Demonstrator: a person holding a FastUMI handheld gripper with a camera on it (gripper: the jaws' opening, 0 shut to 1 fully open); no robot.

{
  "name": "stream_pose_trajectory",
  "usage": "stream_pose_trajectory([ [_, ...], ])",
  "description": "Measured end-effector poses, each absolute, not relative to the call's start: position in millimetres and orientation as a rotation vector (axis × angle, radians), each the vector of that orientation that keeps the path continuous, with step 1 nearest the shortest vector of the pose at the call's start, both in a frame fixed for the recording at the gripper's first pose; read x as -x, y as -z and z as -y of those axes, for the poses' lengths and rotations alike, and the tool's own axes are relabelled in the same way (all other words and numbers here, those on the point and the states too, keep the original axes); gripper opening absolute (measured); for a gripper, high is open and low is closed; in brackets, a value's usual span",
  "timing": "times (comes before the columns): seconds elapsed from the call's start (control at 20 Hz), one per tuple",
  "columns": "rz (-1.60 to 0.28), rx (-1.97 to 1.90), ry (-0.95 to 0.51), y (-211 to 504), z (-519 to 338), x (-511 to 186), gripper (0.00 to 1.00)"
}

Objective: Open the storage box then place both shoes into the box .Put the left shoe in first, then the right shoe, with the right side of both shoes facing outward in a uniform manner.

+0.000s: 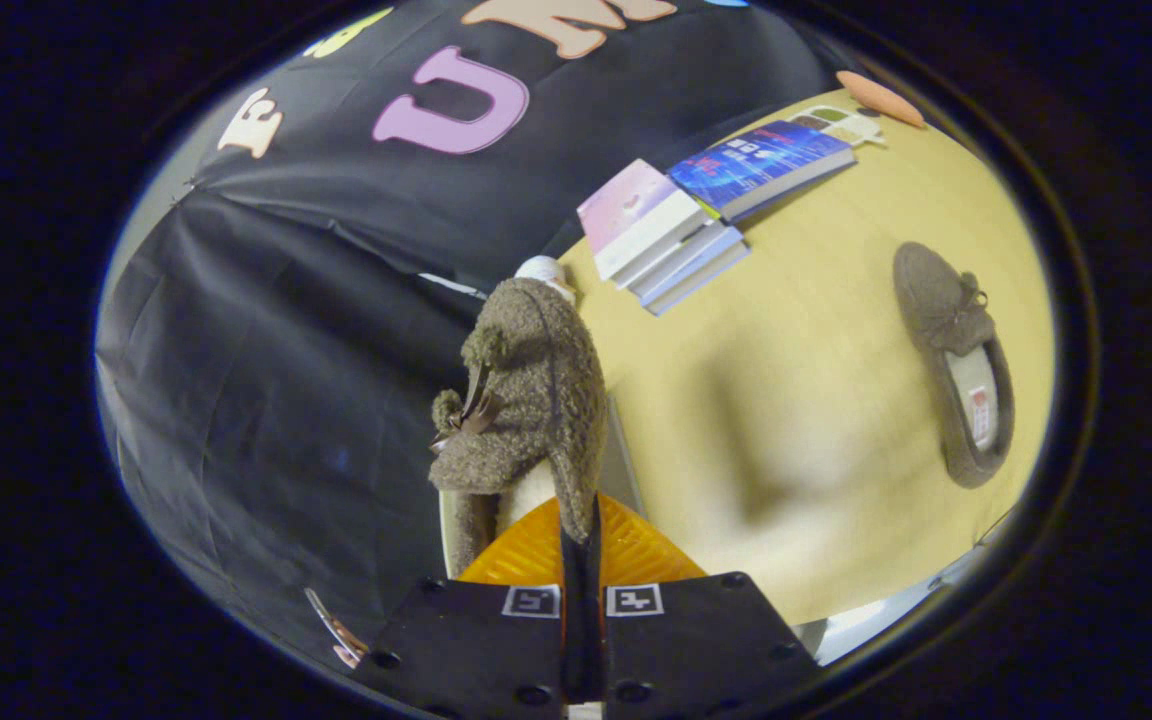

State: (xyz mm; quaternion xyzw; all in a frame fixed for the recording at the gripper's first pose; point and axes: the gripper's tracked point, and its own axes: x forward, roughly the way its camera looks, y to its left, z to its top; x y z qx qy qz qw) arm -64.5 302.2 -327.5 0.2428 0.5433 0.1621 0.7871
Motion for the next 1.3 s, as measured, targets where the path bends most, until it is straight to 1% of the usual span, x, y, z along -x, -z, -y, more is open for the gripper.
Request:
stream_pose_trajectory([
  [0.3,-1.234,-0.537,-0.469,312.6,-376.6,72.5,0.03],
  [0.6,-1.333,-0.419,-0.478,347.1,-434.1,90.4,0.03],
  [0.7,-1.365,-0.379,-0.466,364.8,-449.4,94.5,0.03],
  [0.9,-1.416,-0.310,-0.393,394.6,-475.1,114.9,0.03],
  [1.1,-1.461,-0.217,-0.333,437.1,-482.5,120.5,0.03],
  [1.3,-1.512,-0.141,-0.268,464.7,-492.0,130.7,0.03],
])
